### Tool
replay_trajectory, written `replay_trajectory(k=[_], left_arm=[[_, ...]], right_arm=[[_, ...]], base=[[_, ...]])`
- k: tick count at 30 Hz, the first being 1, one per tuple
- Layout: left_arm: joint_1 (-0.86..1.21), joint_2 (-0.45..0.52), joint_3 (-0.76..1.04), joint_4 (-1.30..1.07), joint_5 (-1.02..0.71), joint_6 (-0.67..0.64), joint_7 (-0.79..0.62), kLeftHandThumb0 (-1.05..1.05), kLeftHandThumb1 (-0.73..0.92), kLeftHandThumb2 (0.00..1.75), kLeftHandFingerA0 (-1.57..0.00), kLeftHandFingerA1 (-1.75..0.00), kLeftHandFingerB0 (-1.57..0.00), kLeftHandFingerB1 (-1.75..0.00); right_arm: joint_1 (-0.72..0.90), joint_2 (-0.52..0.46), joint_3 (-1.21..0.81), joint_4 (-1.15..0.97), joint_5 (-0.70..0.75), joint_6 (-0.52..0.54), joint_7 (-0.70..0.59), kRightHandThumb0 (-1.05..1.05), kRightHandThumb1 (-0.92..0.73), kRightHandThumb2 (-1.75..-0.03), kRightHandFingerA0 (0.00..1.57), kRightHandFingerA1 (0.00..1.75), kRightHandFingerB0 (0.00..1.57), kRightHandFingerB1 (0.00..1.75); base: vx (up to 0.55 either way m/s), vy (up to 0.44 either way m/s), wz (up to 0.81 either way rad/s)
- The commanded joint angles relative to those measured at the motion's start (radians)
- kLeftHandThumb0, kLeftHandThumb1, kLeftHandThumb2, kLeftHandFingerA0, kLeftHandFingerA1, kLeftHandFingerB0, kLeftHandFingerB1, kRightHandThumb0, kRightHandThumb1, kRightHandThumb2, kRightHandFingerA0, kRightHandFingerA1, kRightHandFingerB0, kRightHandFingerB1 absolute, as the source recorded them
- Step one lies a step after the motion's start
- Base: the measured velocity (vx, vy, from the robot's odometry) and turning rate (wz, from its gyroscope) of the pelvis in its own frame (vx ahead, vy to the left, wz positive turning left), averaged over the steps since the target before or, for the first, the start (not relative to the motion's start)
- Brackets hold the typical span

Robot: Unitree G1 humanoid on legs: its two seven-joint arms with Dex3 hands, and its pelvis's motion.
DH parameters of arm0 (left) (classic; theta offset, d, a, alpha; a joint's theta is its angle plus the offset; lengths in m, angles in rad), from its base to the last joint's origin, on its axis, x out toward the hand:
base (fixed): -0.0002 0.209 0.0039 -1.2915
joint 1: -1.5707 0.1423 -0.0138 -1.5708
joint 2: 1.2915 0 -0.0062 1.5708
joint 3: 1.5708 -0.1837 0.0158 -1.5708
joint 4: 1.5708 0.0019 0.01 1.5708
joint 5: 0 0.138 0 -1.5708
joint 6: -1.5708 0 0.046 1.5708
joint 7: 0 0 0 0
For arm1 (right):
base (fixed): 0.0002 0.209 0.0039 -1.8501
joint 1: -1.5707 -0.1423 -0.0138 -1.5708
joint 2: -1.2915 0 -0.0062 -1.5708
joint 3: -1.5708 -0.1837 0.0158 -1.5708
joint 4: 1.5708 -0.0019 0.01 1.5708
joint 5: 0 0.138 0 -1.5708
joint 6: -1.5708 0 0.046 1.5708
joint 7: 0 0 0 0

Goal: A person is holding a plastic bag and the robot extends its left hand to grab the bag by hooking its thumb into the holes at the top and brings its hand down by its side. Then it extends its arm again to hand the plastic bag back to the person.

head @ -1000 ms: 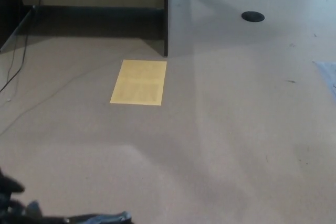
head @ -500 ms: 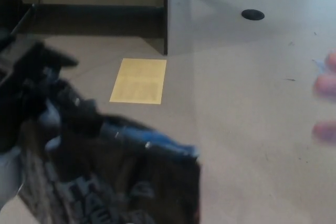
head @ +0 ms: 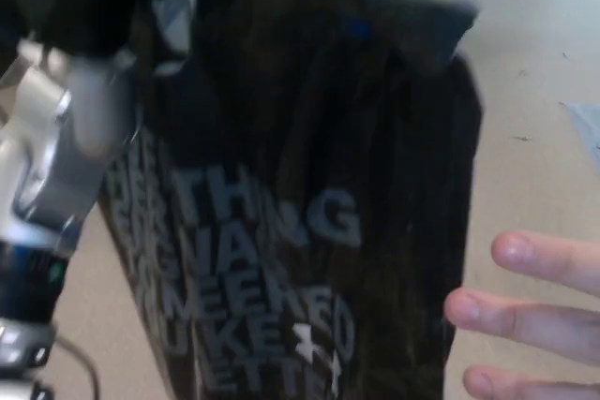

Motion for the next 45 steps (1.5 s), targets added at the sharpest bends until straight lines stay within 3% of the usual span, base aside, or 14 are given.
replay_trajectory(k=[1, 2, 4, 5, 12, 13, 16, 17, 20, 21, 41, 43, 44, 45], left_arm=[[-0.229, -0.072, -0.05, 0.06, 0.022, 0.157, -0.126, -0.13, 0.74, 0.73, -0.89, -1.75, -0.67, -1.42], [-0.24, -0.08, -0.055, 0.06, 0.024, 0.163, -0.131, -0.19, 0.59, 0.94, -1.2, -1.39, -0.79, -1.17], [-0.256, -0.097, -0.067, 0.05, 0.017, 0.176, -0.155, -0.16, 0.59, 0.94, -1.22, -1.41, -0.77, -1.18], [-0.264, -0.105, -0.073, 0.047, 0.017, 0.183, -0.16, -0.09, 0.71, 0.75, -0.87, -1.75, -0.62, -1.45], [-0.311, -0.166, -0.119, 0.028, 0.041, 0.222, -0.175, -0.12, 0.71, 0.76, -0.92, -1.71, -0.69, -1.35], [-0.312, -0.172, -0.124, 0.023, 0.044, 0.229, -0.181, -0.16, 0.57, 0.98, -1.2, -1.35, -0.79, -1.1], [-0.323, -0.196, -0.136, 0.029, 0.036, 0.227, -0.181, -0.15, 0.56, 0.97, -1.26, -1.4, -0.8, -1.13], [-0.322, -0.203, -0.14, 0.025, 0.029, 0.226, -0.19, -0.15, 0.57, 0.98, -1.25, -1.39, -0.8, -1.13], [-0.326, -0.211, -0.149, 0.023, 0.036, 0.227, -0.194, -0.17, 0.55, 0.96, -1.25, -1.4, -0.81, -1.12], [-0.324, -0.208, -0.156, 0.021, 0.046, 0.221, -0.19, -0.14, 0.68, 0.71, -0.95, -1.75, -0.71, -1.31], [-0.238, -0.208, -0.197, -0.005, 0.072, 0.204, -0.179, -0.13, 0.72, 0.67, -0.97, -1.72, -0.68, -1.33], [-0.224, -0.215, -0.192, -0.026, 0.061, 0.234, -0.216, -0.16, 0.73, 0.64, -0.94, -1.71, -0.71, -1.13], [-0.214, -0.222, -0.185, -0.053, 0.048, 0.283, -0.275, -0.28, 0.66, 0.61, -0.94, -1.35, -0.65, -0.5], [-0.21, -0.215, -0.191, -0.082, 0.054, 0.341, -0.36, -0.45, 0.6, 0.58, -0.65, -0.64, -0.34, -0.32]], right_arm=[[0.017, -0.028, -0.017, -0.004, 0.009, 0.013, 0.001, -0.38, -0.74, -0.61, 0.72, 0.48, 0.56, 0.4], [0.019, -0.028, -0.018, -0.008, 0.009, 0.014, 0.001, -0.43, -0.61, -0.84, 0.64, 0.6, 0.51, 0.53], [0.02, -0.029, -0.017, -0.009, 0.007, 0.014, 0.003, -0.38, -0.74, -0.61, 0.71, 0.48, 0.55, 0.4], [0.02, -0.028, -0.019, -0.01, 0.008, 0.014, 0.002, -0.38, -0.74, -0.61, 0.71, 0.49, 0.55, 0.4], [0.025, -0.028, -0.024, 0.0, 0.007, -0.001, 0.0, -0.39, -0.73, -0.61, 0.73, 0.49, 0.56, 0.41], [0.027, -0.029, -0.023, -0.006, 0.005, 0.0, 0.0, -0.38, -0.73, -0.61, 0.72, 0.48, 0.56, 0.41], [0.027, -0.027, -0.024, -0.01, 0.004, 0.008, -0.002, -0.43, -0.61, -0.83, 0.66, 0.59, 0.51, 0.53], [0.029, -0.026, -0.022, -0.007, 0.003, 0.005, -0.005, -0.37, -0.72, -0.6, 0.73, 0.48, 0.55, 0.4], [0.029, -0.023, -0.022, -0.007, 0.002, 0.002, -0.008, -0.37, -0.73, -0.6, 0.74, 0.48, 0.56, 0.41], [0.028, -0.022, -0.022, -0.005, 0.003, 0.0, -0.006, -0.38, -0.72, -0.6, 0.73, 0.48, 0.56, 0.41], [0.037, -0.029, -0.017, -0.023, -0.001, -0.006, 0.002, -0.37, -0.72, -0.61, 0.76, 0.5, 0.57, 0.41], [0.038, -0.03, -0.016, -0.023, -0.003, -0.008, 0.001, -0.37, -0.73, -0.61, 0.75, 0.5, 0.57, 0.41], [0.035, -0.031, -0.013, -0.021, -0.007, -0.01, -0.001, -0.38, -0.73, -0.61, 0.75, 0.49, 0.58, 0.41], [0.027, -0.029, -0.012, -0.017, -0.008, -0.007, -0.002, -0.37, -0.73, -0.61, 0.75, 0.5, 0.57, 0.41]], base=[[0.0, 0.0, 0.0], [0.0, 0.0, 0.0], [0.0, 0.0, 0.0], [0.0, 0.0, 0.0], [0.0, 0.0, 0.0], [0.0, 0.0, 0.0], [0.0, 0.0, 0.0], [0.0, 0.0, 0.0], [0.0, 0.0, 0.0], [0.0, 0.0, 0.0], [0.0, 0.0, 0.0], [0.0, 0.0, 0.0], [0.0, 0.0, 0.0], [0.0, 0.0, 0.0]])
